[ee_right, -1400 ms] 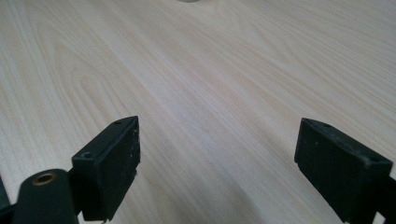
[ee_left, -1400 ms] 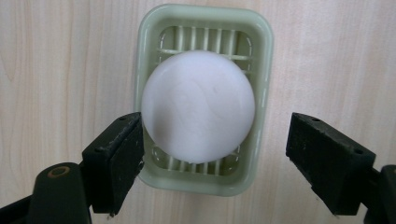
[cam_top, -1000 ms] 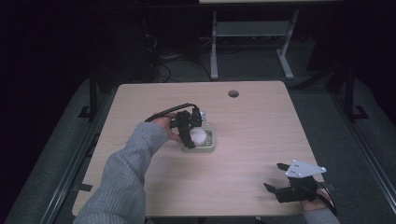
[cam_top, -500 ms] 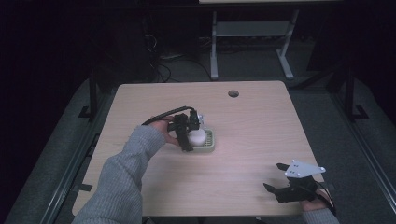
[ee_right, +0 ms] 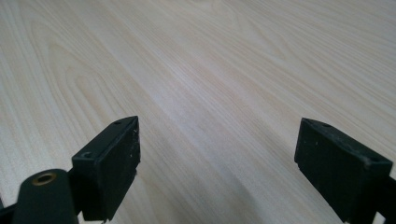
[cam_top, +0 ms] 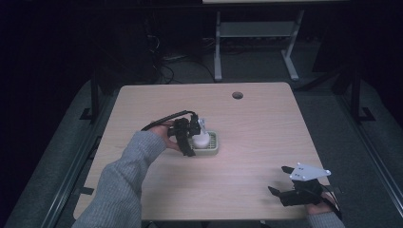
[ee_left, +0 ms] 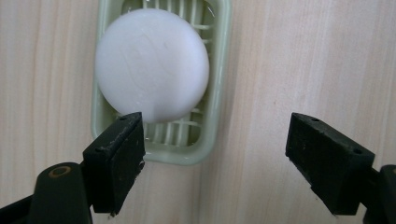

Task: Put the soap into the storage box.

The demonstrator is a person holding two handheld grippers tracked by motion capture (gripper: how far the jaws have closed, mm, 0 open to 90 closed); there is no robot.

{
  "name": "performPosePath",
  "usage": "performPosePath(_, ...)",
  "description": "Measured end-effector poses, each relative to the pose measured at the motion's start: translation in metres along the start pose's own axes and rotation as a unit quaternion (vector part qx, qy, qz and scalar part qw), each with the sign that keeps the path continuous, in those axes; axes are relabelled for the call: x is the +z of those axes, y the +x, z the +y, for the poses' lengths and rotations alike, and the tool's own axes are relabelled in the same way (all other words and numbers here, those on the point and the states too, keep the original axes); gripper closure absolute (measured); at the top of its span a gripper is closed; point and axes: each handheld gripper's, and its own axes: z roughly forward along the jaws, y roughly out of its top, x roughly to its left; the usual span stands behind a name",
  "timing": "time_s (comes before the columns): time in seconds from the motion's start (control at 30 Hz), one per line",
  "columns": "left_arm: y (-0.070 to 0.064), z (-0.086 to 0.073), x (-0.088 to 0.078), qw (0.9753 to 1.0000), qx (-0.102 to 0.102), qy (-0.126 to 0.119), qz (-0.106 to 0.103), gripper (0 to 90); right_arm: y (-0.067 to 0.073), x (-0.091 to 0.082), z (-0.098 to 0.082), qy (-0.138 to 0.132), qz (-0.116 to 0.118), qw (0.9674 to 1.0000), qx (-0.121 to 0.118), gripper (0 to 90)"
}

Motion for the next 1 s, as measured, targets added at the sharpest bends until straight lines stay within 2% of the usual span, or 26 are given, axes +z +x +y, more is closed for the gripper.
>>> performPosePath(0.2,-0.005,-0.003,-0.002,1.0,0.003,0.005,0.0,20.1,0.0,0.0,0.0,0.002,-0.001,1.0,-0.001,13.7)
performPosePath(0.4,-0.01,-0.009,-0.002,0.9999,0.001,-0.008,0.008,20.0,0.0,0.002,0.0,0.003,-0.002,1.0,-0.002,13.7)
performPosePath(0.73,-0.018,-0.019,0.003,1.0,-0.002,-0.004,-0.003,20.1,-0.001,0.003,0.0,0.005,-0.004,1.0,-0.002,13.8)
performPosePath(1.0,-0.025,-0.025,0.002,0.9999,0.002,-0.012,0.0,20.4,0.0,0.005,0.001,0.007,-0.005,1.0,0.0,13.7)
